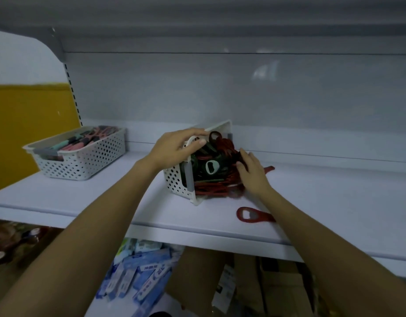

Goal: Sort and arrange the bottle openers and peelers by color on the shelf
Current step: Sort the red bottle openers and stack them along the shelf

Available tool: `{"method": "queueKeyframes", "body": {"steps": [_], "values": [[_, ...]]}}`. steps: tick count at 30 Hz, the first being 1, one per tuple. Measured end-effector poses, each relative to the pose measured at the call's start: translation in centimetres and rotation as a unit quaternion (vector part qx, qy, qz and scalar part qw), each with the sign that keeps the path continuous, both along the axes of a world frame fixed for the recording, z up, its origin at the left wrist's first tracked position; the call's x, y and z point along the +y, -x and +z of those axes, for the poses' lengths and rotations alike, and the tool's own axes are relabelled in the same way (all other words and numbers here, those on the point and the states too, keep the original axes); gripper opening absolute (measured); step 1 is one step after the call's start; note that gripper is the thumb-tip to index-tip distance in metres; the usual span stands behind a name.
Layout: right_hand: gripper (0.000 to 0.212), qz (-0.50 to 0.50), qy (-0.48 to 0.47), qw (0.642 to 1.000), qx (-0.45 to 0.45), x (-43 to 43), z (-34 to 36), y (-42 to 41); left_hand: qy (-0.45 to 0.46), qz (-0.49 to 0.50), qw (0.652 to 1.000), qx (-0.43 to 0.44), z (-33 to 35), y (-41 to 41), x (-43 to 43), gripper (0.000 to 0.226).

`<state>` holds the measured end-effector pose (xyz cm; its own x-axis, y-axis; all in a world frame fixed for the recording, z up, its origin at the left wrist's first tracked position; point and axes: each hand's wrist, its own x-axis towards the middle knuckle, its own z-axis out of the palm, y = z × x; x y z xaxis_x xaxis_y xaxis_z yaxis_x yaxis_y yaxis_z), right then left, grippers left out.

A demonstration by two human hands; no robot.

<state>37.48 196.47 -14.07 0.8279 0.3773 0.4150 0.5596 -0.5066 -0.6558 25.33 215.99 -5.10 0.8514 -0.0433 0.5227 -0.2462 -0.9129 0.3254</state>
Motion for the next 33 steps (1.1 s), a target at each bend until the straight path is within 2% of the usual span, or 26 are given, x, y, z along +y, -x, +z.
{"method": "queueKeyframes", "body": {"steps": [2,3,6,8,10,14,19,23,27,30,31,33], "values": [[0.047,0.028,-0.035,0.999,-0.006,1.0,1.3,1.6,-0.008,0.003,1.000,-0.003,0.0,0.1,0.0,0.067],[0.049,0.042,-0.005,0.999,-0.029,1.6,1.8,2.6,-0.009,0.003,1.000,-0.005,0.0,0.2,0.0,0.067],[0.069,0.086,0.170,0.977,-0.100,3.9,1.8,4.4,-0.035,0.006,0.999,-0.008,0.0,0.5,0.1,0.067],[0.072,0.096,0.237,0.960,-0.115,5.2,1.2,4.2,-0.064,0.012,0.998,-0.004,0.3,0.7,0.2,0.058],[0.067,0.077,0.254,0.958,-0.113,5.3,1.2,3.2,-0.093,0.018,0.995,0.001,0.5,0.8,0.5,0.054],[0.058,0.041,0.286,0.948,-0.133,3.5,0.9,1.2,-0.104,0.007,0.994,0.014,0.6,0.8,0.9,0.070],[0.058,-0.001,0.284,0.955,-0.082,-0.5,0.4,-0.1,-0.104,0.016,0.994,0.022,0.6,0.7,1.5,0.077],[0.059,-0.036,0.315,0.947,-0.051,-3.8,0.3,-1.7,-0.109,0.027,0.993,0.017,0.8,0.7,1.9,0.078],[0.069,-0.024,0.361,0.932,-0.009,-4.4,1.4,-2.2,-0.076,0.023,0.997,-0.005,0.6,1.1,2.9,0.083],[0.061,-0.012,0.368,0.930,0.021,-3.3,3.8,-1.8,-0.046,0.043,0.998,-0.023,0.5,1.5,3.9,0.094],[0.053,-0.015,0.370,0.929,0.012,-2.6,4.9,-1.4,-0.042,0.052,0.998,-0.022,0.5,1.8,4.1,0.094],[0.041,-0.033,0.368,0.927,-0.065,-0.4,6.6,-0.2,-0.036,0.062,0.997,-0.017,0.4,2.2,4.1,0.092]]}}
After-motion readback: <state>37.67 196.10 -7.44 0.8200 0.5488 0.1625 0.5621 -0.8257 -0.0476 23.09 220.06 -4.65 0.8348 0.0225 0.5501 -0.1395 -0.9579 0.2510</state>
